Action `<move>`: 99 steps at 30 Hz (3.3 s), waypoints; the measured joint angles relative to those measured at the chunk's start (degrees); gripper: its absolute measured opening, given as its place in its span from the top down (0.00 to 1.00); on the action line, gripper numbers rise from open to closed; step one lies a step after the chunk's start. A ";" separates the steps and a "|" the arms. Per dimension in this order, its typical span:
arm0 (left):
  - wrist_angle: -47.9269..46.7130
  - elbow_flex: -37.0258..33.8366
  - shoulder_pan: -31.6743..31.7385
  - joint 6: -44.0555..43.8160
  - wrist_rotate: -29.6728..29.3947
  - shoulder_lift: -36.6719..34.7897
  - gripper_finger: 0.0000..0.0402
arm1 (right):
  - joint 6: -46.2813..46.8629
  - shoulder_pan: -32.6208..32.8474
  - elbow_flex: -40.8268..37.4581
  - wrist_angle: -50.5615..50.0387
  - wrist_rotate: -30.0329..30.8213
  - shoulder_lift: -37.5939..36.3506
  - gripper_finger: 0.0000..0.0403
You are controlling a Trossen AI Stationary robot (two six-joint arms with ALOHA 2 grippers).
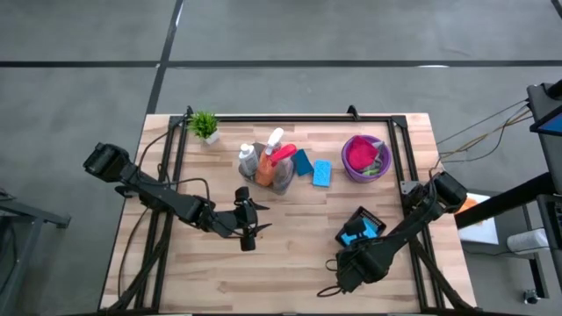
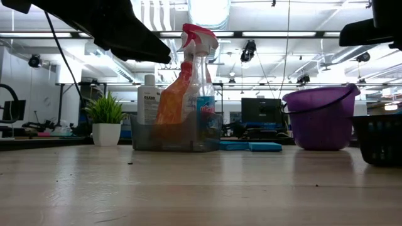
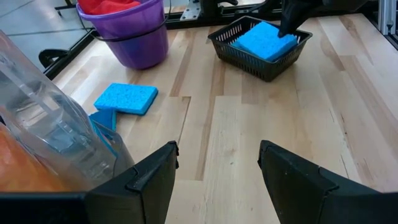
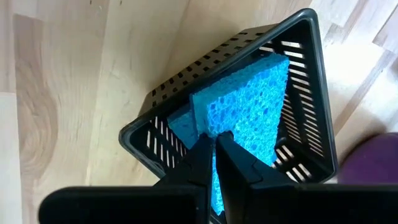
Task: Pick & Place Kitchen Items
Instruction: Put the blue sponge into the black basket
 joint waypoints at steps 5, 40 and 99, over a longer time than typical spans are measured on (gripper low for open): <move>0.02 0.00 0.00 -0.01 -0.01 0.00 0.43 | 0.22 0.00 0.00 -0.29 0.93 0.00 0.95; 1.17 0.00 -0.04 0.52 0.29 0.02 0.43 | 10.28 -1.73 4.23 7.18 17.44 -4.16 0.08; 31.50 -35.34 -0.04 0.28 2.03 -30.62 0.43 | -28.49 -47.10 -7.55 32.57 17.68 -3.25 0.22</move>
